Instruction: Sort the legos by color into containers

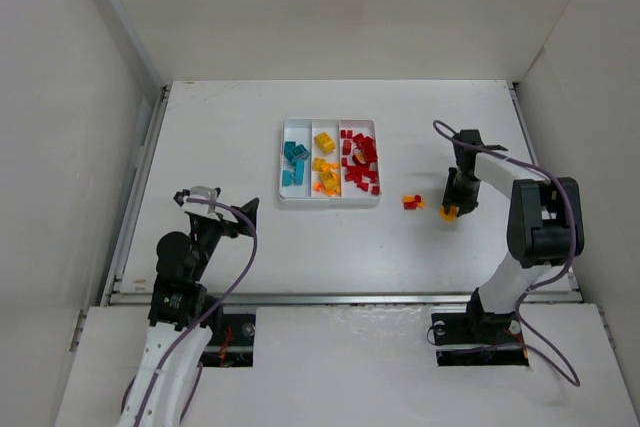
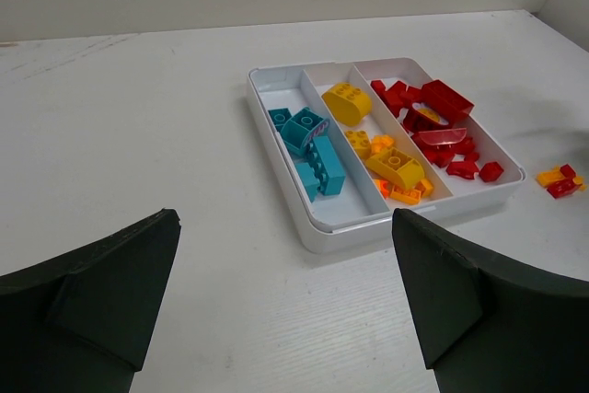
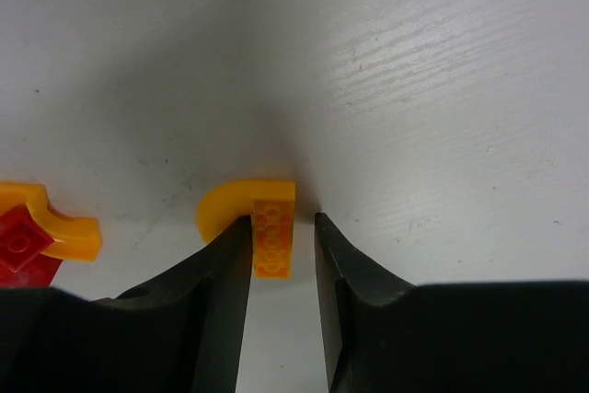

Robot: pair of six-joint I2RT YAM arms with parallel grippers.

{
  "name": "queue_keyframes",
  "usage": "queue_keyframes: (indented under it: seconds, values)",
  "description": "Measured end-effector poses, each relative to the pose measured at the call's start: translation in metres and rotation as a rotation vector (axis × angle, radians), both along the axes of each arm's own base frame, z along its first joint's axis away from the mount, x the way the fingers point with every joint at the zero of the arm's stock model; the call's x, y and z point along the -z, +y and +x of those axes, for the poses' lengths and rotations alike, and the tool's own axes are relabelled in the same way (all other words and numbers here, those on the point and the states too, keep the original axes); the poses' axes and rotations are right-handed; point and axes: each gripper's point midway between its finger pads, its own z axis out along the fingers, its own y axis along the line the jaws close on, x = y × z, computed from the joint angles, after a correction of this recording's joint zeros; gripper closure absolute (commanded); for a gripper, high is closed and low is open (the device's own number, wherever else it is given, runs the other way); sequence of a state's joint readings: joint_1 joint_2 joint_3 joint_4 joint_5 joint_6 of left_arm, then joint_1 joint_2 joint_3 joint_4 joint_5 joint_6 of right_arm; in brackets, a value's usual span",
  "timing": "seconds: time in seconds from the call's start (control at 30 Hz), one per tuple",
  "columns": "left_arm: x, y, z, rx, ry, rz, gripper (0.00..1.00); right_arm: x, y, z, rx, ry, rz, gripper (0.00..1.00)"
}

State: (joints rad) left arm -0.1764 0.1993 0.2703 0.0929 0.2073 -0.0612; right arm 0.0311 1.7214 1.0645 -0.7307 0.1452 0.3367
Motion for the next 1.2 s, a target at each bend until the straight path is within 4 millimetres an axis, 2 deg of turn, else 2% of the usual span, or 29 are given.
queue_keyframes:
  seconds: [0.17,0.2,0.23,0.3,0.53,0.63,0.73,0.8,0.87,0.9,0.93,1.0,1.03,1.1,1.2]
  values:
    - [-0.002,0.0,-0.001,-0.002,-0.008,-0.001,0.01,0.0,0.001,0.001,-0.006,-0.001,0.014,0.76]
    - [-0.002,0.0,-0.001,-0.002,-0.008,-0.001,0.01,0.0,0.001,0.001,-0.011,0.0,0.016,0.81]
    - [-0.002,0.0,-0.001,-0.002,-0.008,-0.001,0.01,0.0,0.002,0.001,-0.017,0.0,0.019,0.91]
    - [-0.002,0.001,-0.001,-0.002,-0.008,-0.001,0.01,0.0,0.003,0.001,-0.025,0.0,0.025,0.98]
    - [-0.002,0.001,-0.001,-0.002,-0.008,-0.001,0.01,-0.004,0.013,0.004,-0.048,-0.018,0.091,1.0]
    - [-0.002,0.001,-0.001,-0.002,-0.008,-0.001,0.01,-0.024,0.019,0.01,-0.053,-0.09,0.1,1.0]
    - [-0.002,0.001,-0.001,-0.002,-0.007,-0.001,0.01,-0.066,0.036,0.026,-0.088,-0.232,0.067,1.0]
    - [-0.001,0.0,0.0,-0.002,-0.006,-0.001,0.01,-0.104,0.076,0.046,-0.187,-0.367,0.074,1.0]
    - [-0.001,0.001,0.0,-0.003,-0.005,-0.001,0.01,-0.139,0.133,0.06,-0.314,-0.479,0.115,1.0]
    - [-0.001,0.0,0.0,-0.002,-0.004,0.0,0.01,-0.157,0.169,0.068,-0.384,-0.539,0.153,1.0]
    - [-0.001,0.0,0.0,-0.003,-0.003,0.0,0.01,-0.17,0.201,0.072,-0.446,-0.57,0.18,1.0]
    - [0.001,0.0,0.001,-0.003,0.004,0.001,0.01,-0.184,0.258,0.086,-0.539,-0.619,0.237,1.0]
    - [0.002,0.0,0.001,-0.003,0.009,0.001,0.01,-0.183,0.283,0.093,-0.573,-0.629,0.259,1.0]
    - [0.004,0.001,0.002,-0.005,0.018,0.004,0.01,-0.167,0.317,0.107,-0.616,-0.608,0.275,1.0]
    - [0.008,0.001,0.003,-0.007,0.034,0.006,0.01,-0.121,0.344,0.123,-0.644,-0.534,0.27,1.0]
